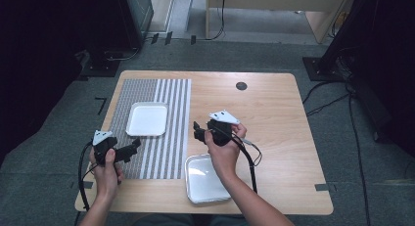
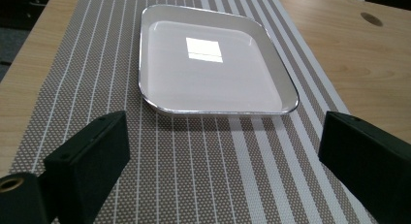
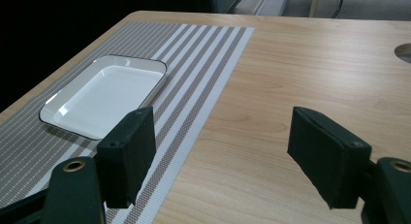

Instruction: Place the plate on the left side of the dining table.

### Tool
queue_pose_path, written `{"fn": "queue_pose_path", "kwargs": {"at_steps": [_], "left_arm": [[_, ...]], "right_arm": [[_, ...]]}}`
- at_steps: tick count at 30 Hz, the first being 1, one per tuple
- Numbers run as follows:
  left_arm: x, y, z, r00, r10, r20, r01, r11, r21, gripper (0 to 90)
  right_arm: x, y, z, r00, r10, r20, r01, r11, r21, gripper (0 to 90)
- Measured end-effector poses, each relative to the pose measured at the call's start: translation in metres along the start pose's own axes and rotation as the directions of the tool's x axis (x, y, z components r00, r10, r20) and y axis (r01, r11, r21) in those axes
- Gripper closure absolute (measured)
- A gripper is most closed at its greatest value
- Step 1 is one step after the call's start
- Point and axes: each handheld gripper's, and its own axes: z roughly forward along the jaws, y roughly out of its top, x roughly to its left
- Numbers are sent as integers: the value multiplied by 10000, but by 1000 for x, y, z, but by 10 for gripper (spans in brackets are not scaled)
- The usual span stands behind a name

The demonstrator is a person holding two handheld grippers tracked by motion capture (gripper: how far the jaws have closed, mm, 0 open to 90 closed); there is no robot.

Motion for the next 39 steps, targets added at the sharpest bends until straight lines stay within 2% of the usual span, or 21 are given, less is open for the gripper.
{"fn": "queue_pose_path", "kwargs": {"at_steps": [9,13,16,21,24,30,33,36,39], "left_arm": [[-4,-12,-10,9999,121,-75,-122,9999,-35,34],[-5,-18,-13,9998,96,-178,-98,9999,-76,29],[-6,-23,-14,9993,239,-282,-239,9997,-17,29],[-6,-30,-17,9993,245,-286,-243,9997,69,29],[-9,-34,-18,9986,412,-338,-408,9991,119,29],[-11,-41,-20,9977,544,-395,-539,9985,131,30],[-11,-44,-22,9952,749,-632,-746,9972,64,29],[-9,-47,-21,9936,854,-746,-841,9963,193,29],[-7,-51,-20,9884,1132,-1014,-1101,9933,350,30]], "right_arm": [[-19,-10,-18,9998,35,180,-32,9998,-187,260],[-28,-15,-26,9990,-74,443,84,9997,-230,259],[-36,-19,-32,9984,-92,564,106,9996,-246,257],[-52,-26,-44,9969,48,790,-23,9995,-311,257],[-60,-31,-50,9952,72,973,-39,9994,-339,257],[-74,-42,-64,9893,-198,1446,255,9990,-377,257],[-82,-47,-71,9875,-183,1565,244,9990,-369,257],[-93,-53,-79,9855,34,1694,28,9994,-359,258],[-102,-59,-84,9817,87,1901,-27,9995,-318,257]]}}
